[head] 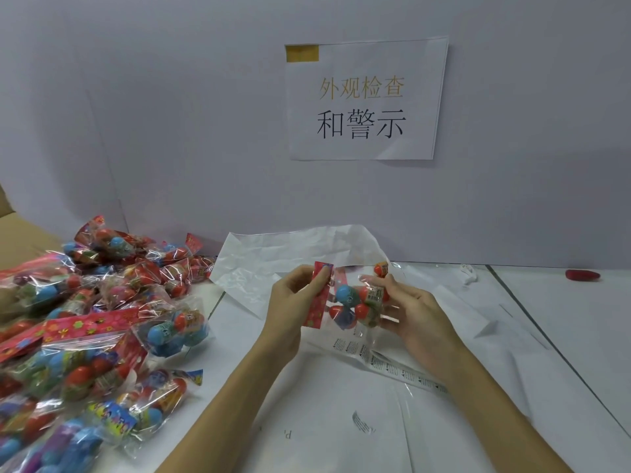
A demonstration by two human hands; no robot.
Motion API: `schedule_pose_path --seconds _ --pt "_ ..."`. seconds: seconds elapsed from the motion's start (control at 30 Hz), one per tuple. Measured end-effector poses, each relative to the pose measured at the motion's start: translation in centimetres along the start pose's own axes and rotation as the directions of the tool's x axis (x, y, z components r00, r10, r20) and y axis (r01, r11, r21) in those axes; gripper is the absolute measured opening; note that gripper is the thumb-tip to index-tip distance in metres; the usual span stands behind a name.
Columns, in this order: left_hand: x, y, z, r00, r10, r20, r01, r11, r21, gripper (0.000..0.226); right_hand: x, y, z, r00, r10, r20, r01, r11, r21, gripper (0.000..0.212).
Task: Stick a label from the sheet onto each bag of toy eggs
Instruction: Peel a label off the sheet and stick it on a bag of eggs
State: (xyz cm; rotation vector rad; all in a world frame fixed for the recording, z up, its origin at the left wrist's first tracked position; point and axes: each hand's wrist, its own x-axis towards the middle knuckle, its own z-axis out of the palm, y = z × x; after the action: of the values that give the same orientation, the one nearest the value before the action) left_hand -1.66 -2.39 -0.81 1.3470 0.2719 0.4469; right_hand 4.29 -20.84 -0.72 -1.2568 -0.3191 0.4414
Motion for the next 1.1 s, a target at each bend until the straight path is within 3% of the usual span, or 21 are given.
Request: schedule_pose_path --seconds 0.2,0.37,0.53,0.67,0.77,0.93,1.1 --pt "-0.1 -0.5 0.9 0.983 0.159 -0.096 -0.147 0.982 0.120 0.015 0.1 0.1 0.8 0.999 0.019 -0.027 -0.016 0.995 0.094 0.044" --pt "-0.3 -1.2 0.8 0.959 0.223 -0.177 -0.197 0.968 0.153 0.012 -0.4 0.7 0.3 0.968 0.100 0.229 -0.100 0.995 -0.012 0.045" --pt "0.2 -0.9 0.6 0.936 0.316 -0.155 -0.274 0.931 0.242 0.007 0.0 0.9 0.1 0.981 0.101 0.166 -0.094 0.994 -0.047 0.048" --pt "0.3 -1.2 0.6 0.952 0.258 -0.163 -0.209 0.942 0.264 0.005 0.0 0.9 0.0 0.989 0.083 0.120 -0.076 0.995 -0.063 0.055" --pt "0.1 -1.1 0.4 0.990 0.110 -0.086 -0.093 0.979 0.183 0.016 -0.3 0.5 -0.3 0.997 0.046 0.054 -0.037 0.987 -0.157 0.058" --pt "-0.4 0.0 0.4 0.994 -0.010 0.110 -0.017 0.971 0.240 0.047 -0.5 0.1 -0.1 0.988 -0.039 0.150 0.079 0.960 -0.270 0.029" --pt "-0.5 0.2 0.3 0.984 -0.062 0.165 0.050 0.996 0.073 0.029 -0.2 0.7 0.1 0.989 -0.145 0.038 0.149 0.948 -0.283 0.039"
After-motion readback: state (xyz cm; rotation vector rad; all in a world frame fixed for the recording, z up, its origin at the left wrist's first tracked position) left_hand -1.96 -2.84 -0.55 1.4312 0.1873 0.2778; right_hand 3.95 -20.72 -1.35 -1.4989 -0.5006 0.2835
